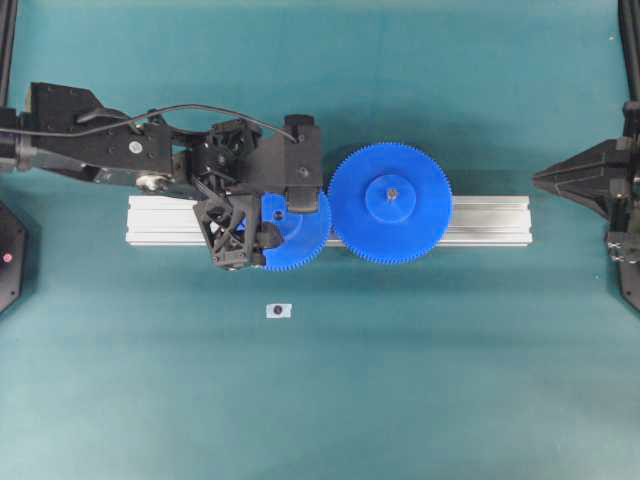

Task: Insert the small gear onto the shaft.
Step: 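Align the gear bore with the shaft and push it on, meshing with large gear, then open the left gripper and release the small gear on the shaft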

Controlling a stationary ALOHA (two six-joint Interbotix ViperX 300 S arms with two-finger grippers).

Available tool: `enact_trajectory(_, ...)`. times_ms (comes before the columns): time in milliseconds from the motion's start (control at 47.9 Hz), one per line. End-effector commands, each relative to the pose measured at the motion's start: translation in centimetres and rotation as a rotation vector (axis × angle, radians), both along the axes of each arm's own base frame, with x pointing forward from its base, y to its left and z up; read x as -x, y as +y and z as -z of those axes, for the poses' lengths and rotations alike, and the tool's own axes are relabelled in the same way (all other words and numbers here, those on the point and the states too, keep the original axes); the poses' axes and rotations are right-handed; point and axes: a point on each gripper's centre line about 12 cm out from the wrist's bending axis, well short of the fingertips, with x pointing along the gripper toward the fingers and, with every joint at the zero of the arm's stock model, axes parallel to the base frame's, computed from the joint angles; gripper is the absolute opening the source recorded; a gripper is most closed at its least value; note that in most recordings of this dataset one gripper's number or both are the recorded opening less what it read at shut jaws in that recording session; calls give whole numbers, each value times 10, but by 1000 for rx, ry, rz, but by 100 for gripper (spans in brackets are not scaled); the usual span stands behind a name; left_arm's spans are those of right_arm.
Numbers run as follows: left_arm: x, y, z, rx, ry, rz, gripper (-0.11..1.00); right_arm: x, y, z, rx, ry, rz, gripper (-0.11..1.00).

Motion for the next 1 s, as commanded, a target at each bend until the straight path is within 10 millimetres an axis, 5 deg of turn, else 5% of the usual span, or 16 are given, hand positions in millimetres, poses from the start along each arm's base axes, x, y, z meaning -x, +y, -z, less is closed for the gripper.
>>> enact_trajectory(0, -6, 1, -19, -8, -56, 1, 72, -2, -1, -4, -5, -15, 9, 5)
enact_trajectory(209, -7, 0, -22, 2, -65, -10, 72, -2, -1, -4, -4, -15, 9, 5)
enact_trajectory(376, -9, -3, -25, 15, -79, -22, 92, -2, -1, -4, -5, -15, 9, 5)
enact_trajectory(982, 11, -9, -74, 22, -200, -28, 90, -2, -1, -4, -4, -13, 9, 5)
